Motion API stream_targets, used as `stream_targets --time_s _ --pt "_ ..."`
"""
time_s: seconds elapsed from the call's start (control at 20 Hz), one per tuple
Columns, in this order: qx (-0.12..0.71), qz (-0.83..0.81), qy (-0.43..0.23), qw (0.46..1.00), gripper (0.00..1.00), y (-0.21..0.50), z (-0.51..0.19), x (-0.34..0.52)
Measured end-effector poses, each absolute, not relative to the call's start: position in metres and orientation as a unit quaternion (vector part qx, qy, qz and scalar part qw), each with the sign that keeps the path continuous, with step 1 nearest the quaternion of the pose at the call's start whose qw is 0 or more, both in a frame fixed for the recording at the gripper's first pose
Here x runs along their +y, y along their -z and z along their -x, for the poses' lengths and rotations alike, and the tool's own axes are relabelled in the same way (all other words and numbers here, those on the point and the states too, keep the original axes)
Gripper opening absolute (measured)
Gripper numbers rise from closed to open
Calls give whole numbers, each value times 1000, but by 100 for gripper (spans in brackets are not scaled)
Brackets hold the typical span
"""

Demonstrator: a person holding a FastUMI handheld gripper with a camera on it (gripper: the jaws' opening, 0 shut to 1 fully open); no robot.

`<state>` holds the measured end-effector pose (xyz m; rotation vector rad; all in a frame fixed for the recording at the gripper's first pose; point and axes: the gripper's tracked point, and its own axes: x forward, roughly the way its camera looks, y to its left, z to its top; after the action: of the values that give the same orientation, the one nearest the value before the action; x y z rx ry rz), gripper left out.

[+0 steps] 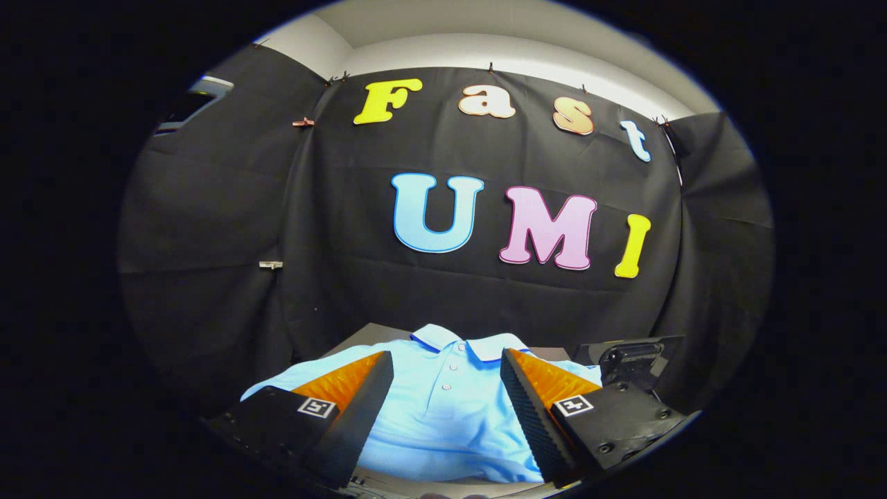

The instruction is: Put the clothes into the washing machine and then close the washing machine lid.

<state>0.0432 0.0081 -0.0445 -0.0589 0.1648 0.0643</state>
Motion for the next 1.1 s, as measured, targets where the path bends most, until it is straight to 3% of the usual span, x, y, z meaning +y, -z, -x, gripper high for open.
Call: stream_targets --time_s 0.35,0.85,1.05,1.1 --pt "196 57 -16 979 98 100 -80 2" --pt "232 57 -23 971 98 122 -93 8" --pt "318 -22 -29 947 99 156 -92 13" --pt "328 -32 -27 944 95 160 -94 12"
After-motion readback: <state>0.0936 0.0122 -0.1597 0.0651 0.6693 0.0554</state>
